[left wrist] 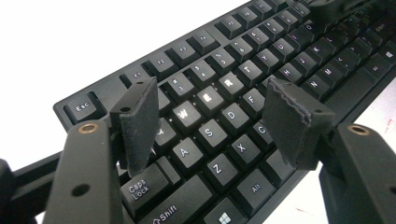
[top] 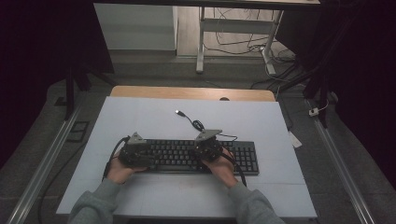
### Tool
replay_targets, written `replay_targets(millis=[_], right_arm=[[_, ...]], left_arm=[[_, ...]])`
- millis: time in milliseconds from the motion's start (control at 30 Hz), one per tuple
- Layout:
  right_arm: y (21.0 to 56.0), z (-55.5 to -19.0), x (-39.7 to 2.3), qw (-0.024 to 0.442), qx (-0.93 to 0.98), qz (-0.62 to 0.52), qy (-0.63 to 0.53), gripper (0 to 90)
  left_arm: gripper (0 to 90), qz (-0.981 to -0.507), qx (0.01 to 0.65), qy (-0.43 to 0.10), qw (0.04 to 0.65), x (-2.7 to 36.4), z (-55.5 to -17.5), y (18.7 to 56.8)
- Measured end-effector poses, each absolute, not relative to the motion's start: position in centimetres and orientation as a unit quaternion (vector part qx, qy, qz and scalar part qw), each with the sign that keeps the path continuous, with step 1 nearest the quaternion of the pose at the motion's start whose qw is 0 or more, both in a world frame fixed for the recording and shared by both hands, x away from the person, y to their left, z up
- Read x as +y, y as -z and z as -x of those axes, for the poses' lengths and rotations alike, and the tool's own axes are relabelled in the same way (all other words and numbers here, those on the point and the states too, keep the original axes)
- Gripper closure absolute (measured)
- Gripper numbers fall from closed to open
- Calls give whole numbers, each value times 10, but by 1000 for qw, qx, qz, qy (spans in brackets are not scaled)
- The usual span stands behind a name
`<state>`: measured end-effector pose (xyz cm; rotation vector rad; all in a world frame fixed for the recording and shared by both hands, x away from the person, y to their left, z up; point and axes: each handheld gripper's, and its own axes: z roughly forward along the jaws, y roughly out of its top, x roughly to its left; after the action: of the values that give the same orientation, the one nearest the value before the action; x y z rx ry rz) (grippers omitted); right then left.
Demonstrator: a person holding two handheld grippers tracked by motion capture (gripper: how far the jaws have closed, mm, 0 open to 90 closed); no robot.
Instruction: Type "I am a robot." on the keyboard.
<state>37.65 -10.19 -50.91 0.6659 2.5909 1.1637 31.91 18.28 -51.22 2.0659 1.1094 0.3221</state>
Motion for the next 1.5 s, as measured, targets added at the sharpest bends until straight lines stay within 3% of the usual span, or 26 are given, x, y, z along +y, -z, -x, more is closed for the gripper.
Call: replay_targets(millis=[433,800,1233,1400,1500], right_arm=[[497,-359,-164,112,858,-251,-433,888],[491,-340,-221,114,823,-283,-479,639],[498,-337,-217,135,833,-280,-458,572],[499,-336,-213,139,837,-274,-453,558],[499,-336,-211,138,838,-271,-454,556]], left_arm=[[362,-805,437,-126,381,185,-319,512],[360,-802,434,-115,393,181,-321,511],[380,-797,434,-112,405,184,-321,506],[456,-799,419,-116,416,183,-321,498],[577,-801,405,-116,426,179,-322,495]])
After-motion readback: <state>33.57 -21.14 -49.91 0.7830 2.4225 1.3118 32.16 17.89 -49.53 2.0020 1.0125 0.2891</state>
